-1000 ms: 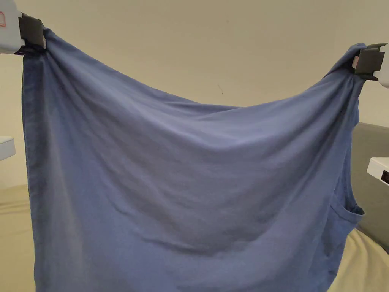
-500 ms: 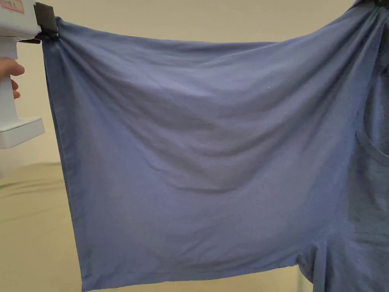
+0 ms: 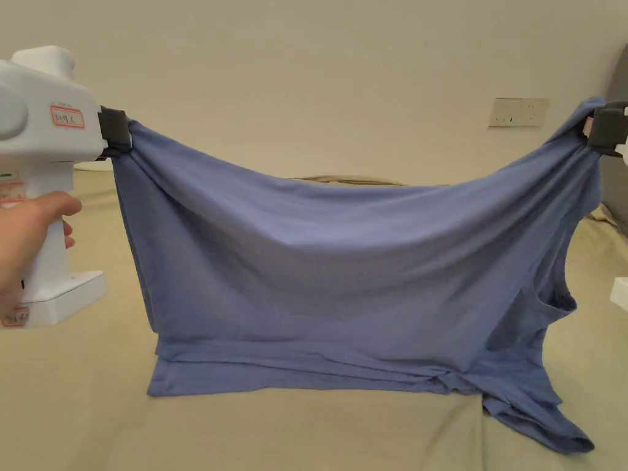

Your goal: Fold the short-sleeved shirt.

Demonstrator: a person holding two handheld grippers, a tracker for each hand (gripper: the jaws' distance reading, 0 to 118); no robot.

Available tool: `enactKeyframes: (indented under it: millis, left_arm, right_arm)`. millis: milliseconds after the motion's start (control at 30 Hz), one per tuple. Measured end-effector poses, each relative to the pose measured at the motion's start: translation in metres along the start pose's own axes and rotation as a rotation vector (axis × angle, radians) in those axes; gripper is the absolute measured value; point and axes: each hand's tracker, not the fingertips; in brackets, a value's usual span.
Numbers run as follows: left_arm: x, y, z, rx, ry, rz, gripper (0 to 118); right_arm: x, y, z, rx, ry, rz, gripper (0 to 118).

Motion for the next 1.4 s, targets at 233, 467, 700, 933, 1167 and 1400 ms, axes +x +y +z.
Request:
enactKeyframes:
  millis: [233,467,700,933,1167,1400]
  left_arm:
    - [0.001,-0.053,0.028,-0.046,0.005,-0.051,5]
    - [-0.001,-0.160,0.107,-0.141,-0.010,0.003,5]
    - [0.011,-0.259,0.229,-0.221,-0.002,-0.037,5]
    - [0.009,-0.295,0.342,-0.246,0.044,-0.075,5]
    - [-0.006,-0.326,0.408,-0.327,0.063,-0.036,5]
    - [-0.004,-0.370,0.395,-0.501,0.077,-0.040,6]
  right_arm:
    - [0.008,-0.050,0.027,-0.051,0.020,-0.032,3]
    - [0.012,-0.161,0.122,-0.163,0.043,-0.122,3]
    - [0.025,-0.258,0.249,-0.258,0.020,-0.122,3]
    - [0.048,-0.289,0.373,-0.278,0.012,-0.151,3]
    - [0.062,-0.302,0.442,-0.316,0.004,-0.143,3]
    - [0.059,-0.329,0.447,-0.406,-0.002,-0.104,3]
